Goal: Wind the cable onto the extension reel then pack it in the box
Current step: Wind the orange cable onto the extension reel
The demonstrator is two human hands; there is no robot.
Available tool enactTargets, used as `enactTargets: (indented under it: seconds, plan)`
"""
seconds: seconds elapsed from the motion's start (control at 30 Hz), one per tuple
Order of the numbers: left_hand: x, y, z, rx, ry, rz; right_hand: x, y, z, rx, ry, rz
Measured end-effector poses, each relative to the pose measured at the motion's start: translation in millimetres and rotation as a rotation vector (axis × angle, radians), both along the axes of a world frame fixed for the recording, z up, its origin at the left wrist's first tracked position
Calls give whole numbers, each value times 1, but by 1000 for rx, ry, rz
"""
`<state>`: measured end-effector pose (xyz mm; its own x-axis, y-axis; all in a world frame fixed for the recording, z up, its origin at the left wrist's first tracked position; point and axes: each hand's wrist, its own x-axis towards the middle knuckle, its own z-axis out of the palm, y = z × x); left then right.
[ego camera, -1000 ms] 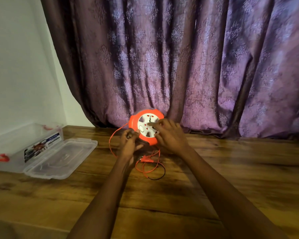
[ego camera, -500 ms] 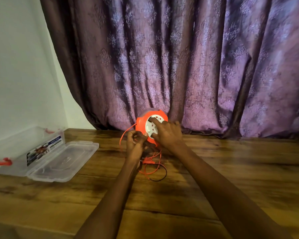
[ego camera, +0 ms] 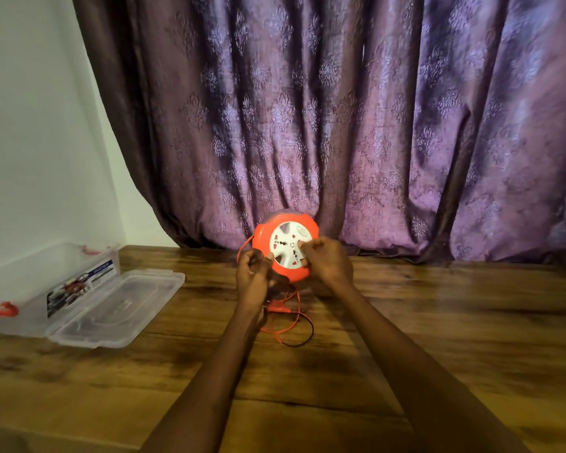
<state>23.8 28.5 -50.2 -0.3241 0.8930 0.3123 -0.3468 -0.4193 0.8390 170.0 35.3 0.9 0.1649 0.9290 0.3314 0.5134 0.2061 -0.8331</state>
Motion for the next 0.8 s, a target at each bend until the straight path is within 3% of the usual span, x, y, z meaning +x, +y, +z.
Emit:
enactTargets:
  seconds: [0.03, 0.1, 0.17, 0.33, 0.43, 0.53, 0.8]
  plan:
    - [-4, 1, 2, -26, -25, -17, 6, 0, -2, 165, -228, -41]
    - [-10, 4, 3, -55, -61, -68, 19, 0, -3, 513, -623, 72]
    - [-14, 6, 4, -68, -75, -121, 29, 2, 4, 688, -931, 224]
    - [-13, 7, 0, -60, -22, -185, 29, -4, 27, 730, -1424, 253]
    - [-11, 3, 0, -41, 30, -191, 31, -7, 27, 786, -1543, 208]
    - [-5, 1, -1, -9, 51, -197, 29, -5, 23, 703, -1511, 73]
    - [18, -7, -5, -59, -10, -99, 6, -4, 1, 259, -755, -129]
